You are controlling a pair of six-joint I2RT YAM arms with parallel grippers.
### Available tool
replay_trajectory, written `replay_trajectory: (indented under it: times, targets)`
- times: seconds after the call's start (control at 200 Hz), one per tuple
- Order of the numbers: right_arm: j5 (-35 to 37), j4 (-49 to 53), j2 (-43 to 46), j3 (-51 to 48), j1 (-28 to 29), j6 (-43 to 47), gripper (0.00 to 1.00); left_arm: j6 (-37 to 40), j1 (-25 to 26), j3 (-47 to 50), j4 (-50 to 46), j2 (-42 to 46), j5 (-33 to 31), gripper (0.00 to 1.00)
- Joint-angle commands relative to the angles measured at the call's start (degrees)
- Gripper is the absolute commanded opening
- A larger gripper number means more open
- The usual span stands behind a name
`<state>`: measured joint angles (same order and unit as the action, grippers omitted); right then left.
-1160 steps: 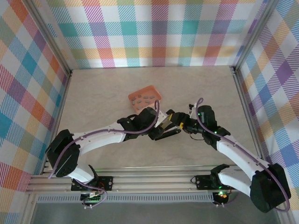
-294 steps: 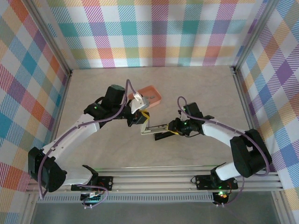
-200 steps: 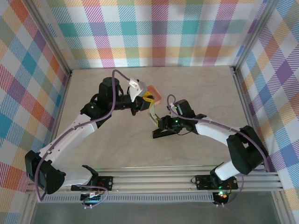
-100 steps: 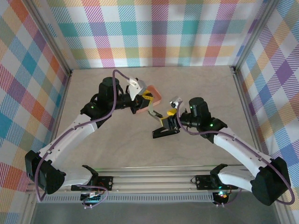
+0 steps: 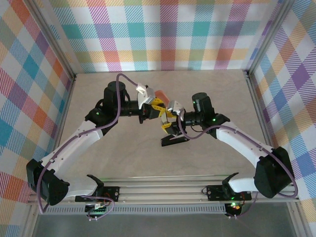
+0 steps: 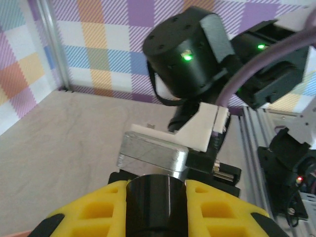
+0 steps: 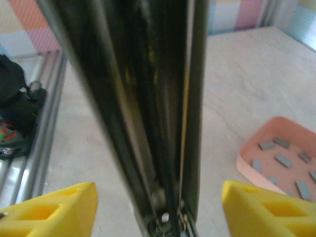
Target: Load the staples into the stapler
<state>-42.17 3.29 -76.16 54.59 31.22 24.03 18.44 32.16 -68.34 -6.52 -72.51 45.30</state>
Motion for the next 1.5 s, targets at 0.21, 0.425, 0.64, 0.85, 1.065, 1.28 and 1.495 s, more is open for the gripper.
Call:
replay_trajectory:
  times: [0.21,0.425,0.64,0.85,1.065,1.28,1.495]
  targets:
    - [-3.76,1.83,1.38,1.55,-4.51,-4.86,0.02,-5.33,-0.26,1.52,10.62,2.06,-4.79,0.36]
    - [22.50,18.62,4.95,4.17,-7.27,-15.94,0.02,-3.81,-0.26,2.61,1.80,1.66,-12.87,0.71]
    - [36.40,35.86,2.27,8.46,-12.56,-23.52,0.00,-0.90,0.64,6.57,-5.21,-2.92,-17.64,0.74]
    - [43.14,45.91,-11.16,15.75,-15.39,-30.94,0.00,-0.94,3.75,6.07,-12.04,-10.04,-21.88,0.75]
    - [45.68,46.43,-23.21,21.45,-17.49,-34.92,0.01,-0.98,5.81,6.92,-13.13,-14.77,-23.04,0.73]
    - [46.33,47.09,-32.47,27.23,-18.19,-37.13,0.21,-2.51,5.81,7.34,-12.55,-16.85,-23.85,0.73]
    - [44.98,46.80,-27.38,27.21,-18.18,-39.13,0.61,-4.12,5.81,8.13,-11.70,-16.71,-24.92,0.75]
